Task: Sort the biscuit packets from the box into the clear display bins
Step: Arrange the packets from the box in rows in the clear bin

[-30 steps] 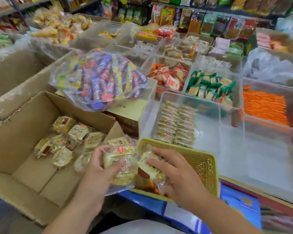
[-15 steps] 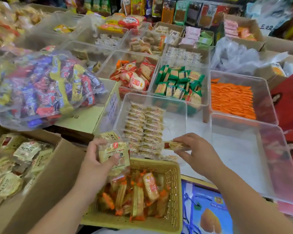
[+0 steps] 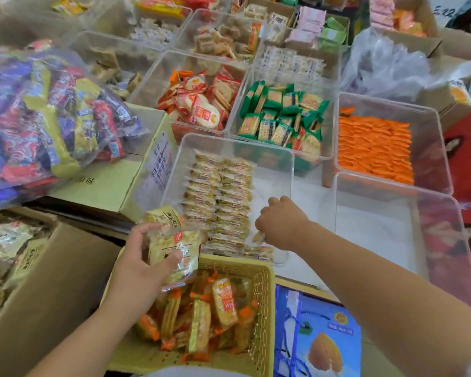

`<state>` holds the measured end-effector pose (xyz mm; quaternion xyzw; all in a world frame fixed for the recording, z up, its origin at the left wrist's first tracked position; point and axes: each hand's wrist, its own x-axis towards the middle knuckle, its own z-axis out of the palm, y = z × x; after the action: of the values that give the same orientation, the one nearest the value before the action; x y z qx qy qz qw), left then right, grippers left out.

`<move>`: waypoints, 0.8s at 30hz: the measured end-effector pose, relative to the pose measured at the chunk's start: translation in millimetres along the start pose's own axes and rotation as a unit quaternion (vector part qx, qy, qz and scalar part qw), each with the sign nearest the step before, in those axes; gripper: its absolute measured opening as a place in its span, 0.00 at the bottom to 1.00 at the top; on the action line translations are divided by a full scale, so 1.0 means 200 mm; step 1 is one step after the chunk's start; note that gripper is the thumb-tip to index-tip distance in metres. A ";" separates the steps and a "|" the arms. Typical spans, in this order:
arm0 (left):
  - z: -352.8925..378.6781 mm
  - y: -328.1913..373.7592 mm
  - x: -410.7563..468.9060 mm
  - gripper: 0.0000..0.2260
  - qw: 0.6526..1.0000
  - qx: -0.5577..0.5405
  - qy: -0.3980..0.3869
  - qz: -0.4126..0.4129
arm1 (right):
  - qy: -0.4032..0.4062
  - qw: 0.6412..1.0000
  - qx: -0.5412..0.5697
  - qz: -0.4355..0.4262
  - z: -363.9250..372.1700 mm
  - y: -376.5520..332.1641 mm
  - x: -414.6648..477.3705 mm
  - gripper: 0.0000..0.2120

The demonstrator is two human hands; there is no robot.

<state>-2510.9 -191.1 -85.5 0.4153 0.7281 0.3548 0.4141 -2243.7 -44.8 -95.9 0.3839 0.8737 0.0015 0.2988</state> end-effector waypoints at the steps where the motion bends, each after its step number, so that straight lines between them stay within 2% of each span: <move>1: -0.01 0.00 0.01 0.23 1.000 0.002 -0.003 -0.003 | -0.025 0.999 0.022 0.000 0.01 -0.01 0.01 0.05; 6: -0.02 -0.02 0.02 0.23 1.000 -0.014 -0.020 -0.016 | -0.111 0.986 0.126 0.006 0.03 -0.03 0.06 0.08; 9: -0.03 -0.03 0.02 0.25 1.000 -0.015 -0.019 -0.017 | -0.126 0.984 0.123 -0.001 0.02 -0.02 0.07 0.09; 12: -0.03 -0.02 0.02 0.29 0.999 -0.014 -0.025 -0.014 | -0.151 0.982 0.113 -0.004 0.02 -0.05 0.09 0.14; 15: -0.04 -0.02 0.03 0.31 0.999 -0.010 -0.029 -0.012 | -0.192 0.977 0.092 -0.013 0.03 -0.09 0.11 0.11; 20: -0.04 -0.02 0.04 0.27 0.999 -0.004 -0.028 -0.019 | -0.195 0.974 0.116 -0.001 0.07 -0.12 0.11 0.17; 24: -0.04 0.00 0.03 0.27 0.999 -0.020 -0.032 -0.026 | -0.187 0.971 0.143 0.045 0.10 -0.16 0.10 0.10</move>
<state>-2520.0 -186.5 -85.0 0.3993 0.7178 0.3447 0.4544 -2264.3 -58.8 -130.4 0.4551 0.7754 -0.1821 0.3981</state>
